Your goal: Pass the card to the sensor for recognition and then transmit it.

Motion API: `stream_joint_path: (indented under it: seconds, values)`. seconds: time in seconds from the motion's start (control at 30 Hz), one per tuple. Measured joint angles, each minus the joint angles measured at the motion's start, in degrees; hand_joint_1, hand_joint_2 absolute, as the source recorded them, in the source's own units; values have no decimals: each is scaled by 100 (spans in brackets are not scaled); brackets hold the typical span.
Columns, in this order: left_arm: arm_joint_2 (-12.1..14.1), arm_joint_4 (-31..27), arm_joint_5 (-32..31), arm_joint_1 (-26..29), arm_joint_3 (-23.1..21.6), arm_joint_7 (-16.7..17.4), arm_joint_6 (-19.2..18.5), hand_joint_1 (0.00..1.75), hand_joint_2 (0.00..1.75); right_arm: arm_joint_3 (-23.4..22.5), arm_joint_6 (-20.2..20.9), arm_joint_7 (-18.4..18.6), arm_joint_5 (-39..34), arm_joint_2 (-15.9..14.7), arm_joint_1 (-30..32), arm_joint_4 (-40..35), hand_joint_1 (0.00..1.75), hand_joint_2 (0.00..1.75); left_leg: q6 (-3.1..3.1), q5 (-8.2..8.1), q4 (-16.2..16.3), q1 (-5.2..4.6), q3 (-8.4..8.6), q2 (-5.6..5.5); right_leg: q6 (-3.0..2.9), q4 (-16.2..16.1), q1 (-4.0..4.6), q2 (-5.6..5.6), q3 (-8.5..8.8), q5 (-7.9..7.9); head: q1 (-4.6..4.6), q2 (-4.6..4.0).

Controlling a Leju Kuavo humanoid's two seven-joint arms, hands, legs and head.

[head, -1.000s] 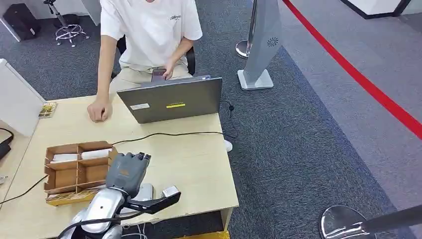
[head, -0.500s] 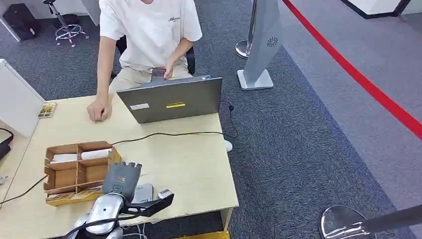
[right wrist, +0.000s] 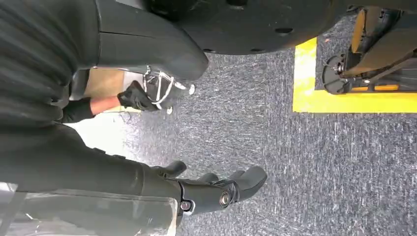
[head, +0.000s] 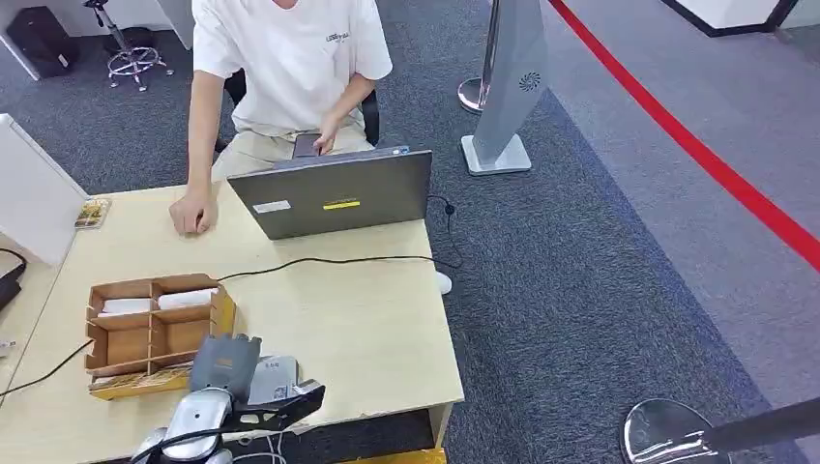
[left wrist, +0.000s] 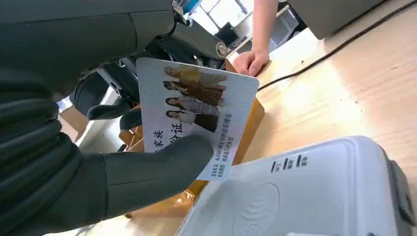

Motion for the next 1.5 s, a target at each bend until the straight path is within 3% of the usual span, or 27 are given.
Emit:
stream_joint_path:
  seconds: [0.77, 0.83, 0.97, 1.1, 1.27, 1.33, 1.5]
  values:
    - [-107, 4, 59, -7, 4, -31, 68, 175, 175, 0, -44, 0, 33, 0, -1, 0, 0, 175, 1, 3, 0, 0, 2, 0, 1, 0, 0, 0, -2, 1, 0, 0]
    - [-144, -6, 42, -65, 4, -92, 254, 175, 175, -2, -101, 0, -9, 0, 3, 0, 0, 175, 5, 9, 0, 0, 0, -1, 3, 0, 0, -1, -4, 3, -2, 0]
    - [-363, -241, -24, -495, 4, -308, 1183, 175, 175, -22, -109, -53, -28, 4, 1, 4, 0, 175, 11, 15, 1, -1, -13, -11, 12, 0, -1, -11, -7, 12, 0, 0]
    - [-553, -454, -87, -798, 4, -421, 1437, 175, 175, -37, -105, -59, -2, 9, 1, 13, 0, 175, 11, 17, 1, -3, -12, -6, 9, 0, -3, -6, -8, 20, 0, 0]
    - [-547, -560, -92, -949, 81, -603, 2833, 175, 175, -31, -70, -66, 103, 9, 0, 39, 0, 175, 5, 22, 1, -1, -14, -8, 8, 0, -1, -8, -12, 21, 0, 0]
    - [-494, -595, -92, -1091, 111, -612, 3069, 175, 175, -22, -28, -59, 131, 9, 0, 44, 0, 175, 1, 25, 0, 0, -15, -9, 7, 0, -1, -8, -13, 21, 0, 0]
    - [-308, -588, -92, -1523, 254, -574, 3193, 175, 175, 0, 20, -109, 206, 9, 0, 46, 0, 175, -2, 32, 0, 1, -19, -9, -2, 2, 0, -8, -20, 29, 0, 0]
